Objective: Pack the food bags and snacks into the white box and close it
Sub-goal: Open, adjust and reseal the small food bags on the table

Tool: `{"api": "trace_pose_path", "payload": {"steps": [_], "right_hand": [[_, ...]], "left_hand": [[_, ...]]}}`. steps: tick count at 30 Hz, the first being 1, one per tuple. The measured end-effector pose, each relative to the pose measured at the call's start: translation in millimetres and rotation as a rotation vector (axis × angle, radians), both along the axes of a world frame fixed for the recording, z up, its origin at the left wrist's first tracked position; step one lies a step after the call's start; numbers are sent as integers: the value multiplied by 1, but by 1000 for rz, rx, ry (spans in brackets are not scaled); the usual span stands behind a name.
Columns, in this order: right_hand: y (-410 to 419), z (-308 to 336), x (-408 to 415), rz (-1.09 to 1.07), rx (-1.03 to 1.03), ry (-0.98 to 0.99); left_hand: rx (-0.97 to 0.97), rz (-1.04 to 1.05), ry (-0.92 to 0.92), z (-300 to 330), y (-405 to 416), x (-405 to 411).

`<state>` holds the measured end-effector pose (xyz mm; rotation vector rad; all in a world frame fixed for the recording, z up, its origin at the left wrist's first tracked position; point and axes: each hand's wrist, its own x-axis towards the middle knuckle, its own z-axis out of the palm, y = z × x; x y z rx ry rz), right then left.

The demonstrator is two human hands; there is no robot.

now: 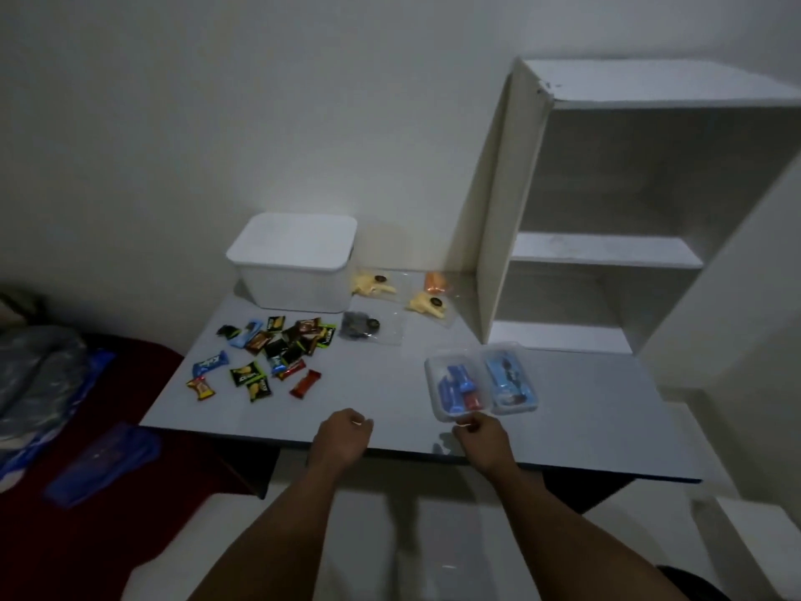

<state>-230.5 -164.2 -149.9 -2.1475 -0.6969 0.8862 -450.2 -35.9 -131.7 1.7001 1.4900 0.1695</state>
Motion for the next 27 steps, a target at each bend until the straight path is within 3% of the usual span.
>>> {"api": "trace_pose_path", "payload": {"steps": [7,16,20,27], "right_hand": [[95,-1,-22,-38,51,96],[256,21,54,-248,128,242],[336,1,96,-239,44,230],[452,-41,160,-103,-92,137]], "left_hand": [[-6,17,20,-10,68,-18],[80,-62,-51,-9,195,78],[93,-180,56,-17,268,132],[51,-107,78,-51,369,220]]}}
